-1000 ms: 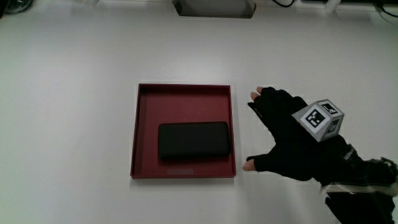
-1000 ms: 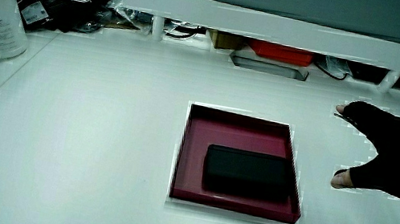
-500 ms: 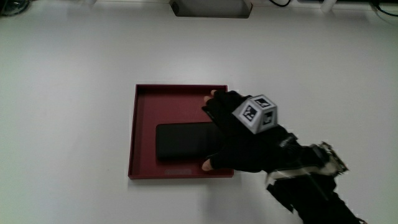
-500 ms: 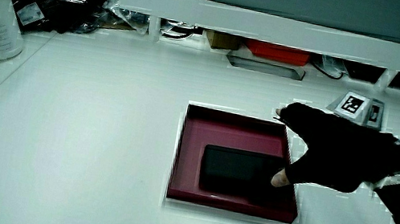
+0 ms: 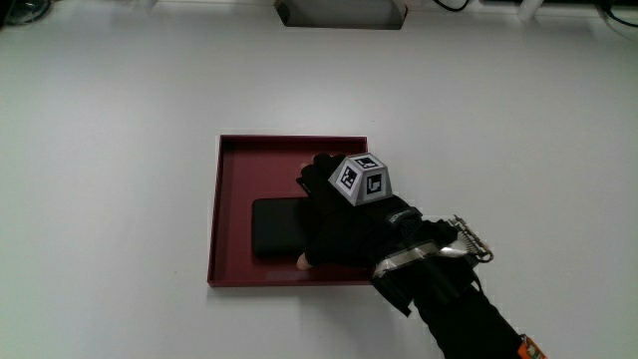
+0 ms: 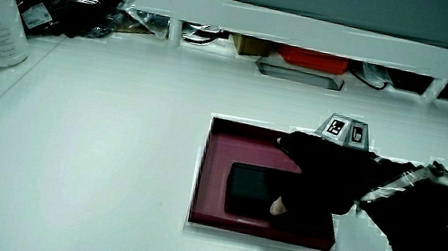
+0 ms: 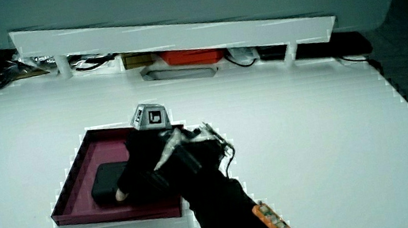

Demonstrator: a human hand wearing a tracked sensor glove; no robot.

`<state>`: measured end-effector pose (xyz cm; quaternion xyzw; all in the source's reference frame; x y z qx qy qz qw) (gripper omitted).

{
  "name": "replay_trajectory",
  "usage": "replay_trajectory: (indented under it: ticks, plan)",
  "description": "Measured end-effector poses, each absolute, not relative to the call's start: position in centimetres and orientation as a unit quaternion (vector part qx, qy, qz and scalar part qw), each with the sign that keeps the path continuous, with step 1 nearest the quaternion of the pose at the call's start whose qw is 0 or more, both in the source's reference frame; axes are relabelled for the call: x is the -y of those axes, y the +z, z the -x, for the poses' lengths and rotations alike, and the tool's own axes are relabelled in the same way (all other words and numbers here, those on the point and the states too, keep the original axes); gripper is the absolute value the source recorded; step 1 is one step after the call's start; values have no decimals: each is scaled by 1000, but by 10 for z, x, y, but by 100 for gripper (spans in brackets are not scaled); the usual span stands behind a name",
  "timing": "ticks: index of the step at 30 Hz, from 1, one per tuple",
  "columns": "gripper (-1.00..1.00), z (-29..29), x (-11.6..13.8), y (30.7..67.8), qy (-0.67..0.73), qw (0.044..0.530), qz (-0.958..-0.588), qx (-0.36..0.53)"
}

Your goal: Pick battery from plate

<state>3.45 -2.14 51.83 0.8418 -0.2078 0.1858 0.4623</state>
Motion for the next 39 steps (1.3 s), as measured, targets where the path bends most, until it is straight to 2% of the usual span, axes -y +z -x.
replay_trajectory:
  ticks: [6, 13, 19, 25, 27, 30, 36, 39]
  plan:
    - [0, -29, 18, 537, 181, 485, -832, 198]
    - [0, -23, 14, 551, 145, 483, -843, 189]
    - [35, -24, 13, 548, 164, 477, -841, 197]
    - [71, -22, 12, 540, 169, 445, -856, 202]
    - [82, -23, 12, 541, 174, 418, -867, 207]
    - [100, -21, 12, 535, 187, 410, -866, 217]
    - [100, -25, 12, 535, 195, 396, -869, 224]
    - [100, -30, 15, 521, 206, 382, -871, 231]
